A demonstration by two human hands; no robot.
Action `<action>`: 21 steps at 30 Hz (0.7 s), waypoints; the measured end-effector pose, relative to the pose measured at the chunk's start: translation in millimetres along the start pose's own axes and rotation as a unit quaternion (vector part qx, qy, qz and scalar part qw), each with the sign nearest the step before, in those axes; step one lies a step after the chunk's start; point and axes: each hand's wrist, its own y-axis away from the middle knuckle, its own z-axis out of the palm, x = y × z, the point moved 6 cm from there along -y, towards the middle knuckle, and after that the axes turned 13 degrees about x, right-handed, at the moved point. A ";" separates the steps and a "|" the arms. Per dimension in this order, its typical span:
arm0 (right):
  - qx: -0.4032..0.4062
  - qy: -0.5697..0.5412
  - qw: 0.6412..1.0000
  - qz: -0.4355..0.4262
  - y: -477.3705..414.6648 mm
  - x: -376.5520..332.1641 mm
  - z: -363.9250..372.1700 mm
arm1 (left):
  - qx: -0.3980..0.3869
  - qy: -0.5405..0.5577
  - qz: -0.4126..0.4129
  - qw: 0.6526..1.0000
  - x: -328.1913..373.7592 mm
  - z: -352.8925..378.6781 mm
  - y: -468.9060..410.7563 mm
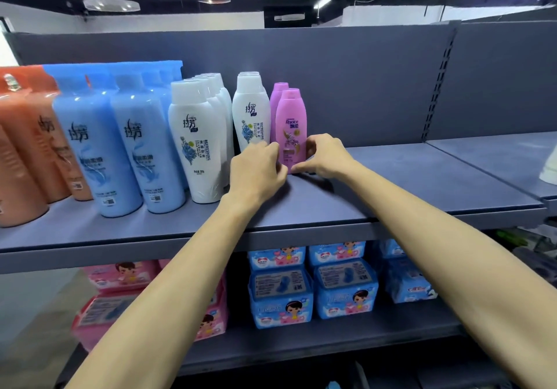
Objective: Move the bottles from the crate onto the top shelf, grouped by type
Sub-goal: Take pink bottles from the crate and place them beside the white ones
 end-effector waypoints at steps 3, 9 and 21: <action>-0.004 -0.002 1.000 0.002 -11.9 3.2 5.4 | 0.016 0.005 -0.009 1.000 -1.9 0.3 -3.0; 0.004 -0.004 1.000 0.010 -29.3 9.0 16.1 | 0.017 0.020 -0.027 0.999 -6.2 4.4 -3.3; 0.013 0.011 0.999 0.030 -51.9 9.9 29.9 | 0.013 0.020 -0.032 0.999 -10.8 8.8 -0.5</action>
